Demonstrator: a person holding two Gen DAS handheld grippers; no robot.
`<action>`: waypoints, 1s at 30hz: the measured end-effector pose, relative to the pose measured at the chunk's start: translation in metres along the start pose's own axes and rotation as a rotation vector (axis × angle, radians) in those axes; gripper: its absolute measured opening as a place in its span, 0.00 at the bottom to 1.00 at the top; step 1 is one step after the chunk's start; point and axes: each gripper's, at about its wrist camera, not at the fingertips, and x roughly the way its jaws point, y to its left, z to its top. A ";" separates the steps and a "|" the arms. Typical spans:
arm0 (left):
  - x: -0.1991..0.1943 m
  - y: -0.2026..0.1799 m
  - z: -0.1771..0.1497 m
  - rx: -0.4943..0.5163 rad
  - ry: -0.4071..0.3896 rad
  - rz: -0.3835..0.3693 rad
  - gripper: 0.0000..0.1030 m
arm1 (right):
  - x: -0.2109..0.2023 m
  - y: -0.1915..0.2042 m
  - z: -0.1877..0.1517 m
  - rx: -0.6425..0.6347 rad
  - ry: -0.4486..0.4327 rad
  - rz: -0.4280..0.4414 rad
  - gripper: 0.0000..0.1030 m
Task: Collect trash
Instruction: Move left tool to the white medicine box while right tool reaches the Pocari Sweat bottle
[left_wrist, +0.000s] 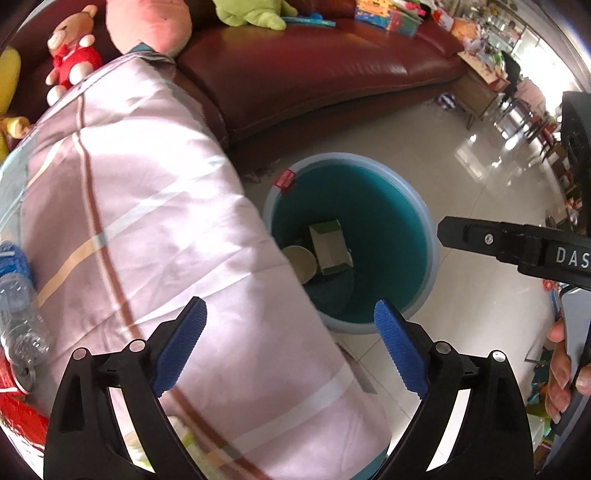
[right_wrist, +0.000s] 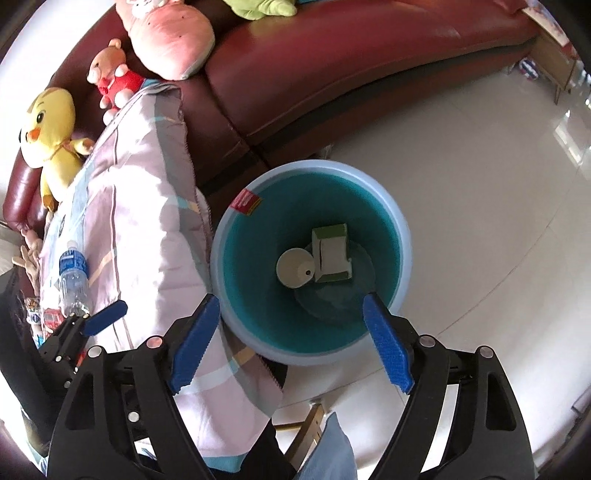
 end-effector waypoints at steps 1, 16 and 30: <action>-0.006 0.005 -0.003 -0.006 -0.010 -0.002 0.90 | -0.002 0.006 -0.002 -0.009 0.004 -0.002 0.74; -0.092 0.116 -0.064 -0.114 -0.124 0.068 0.93 | -0.010 0.137 -0.027 -0.206 0.036 0.006 0.75; -0.151 0.262 -0.115 -0.057 -0.152 0.271 0.94 | 0.022 0.301 -0.032 -0.518 0.126 -0.006 0.75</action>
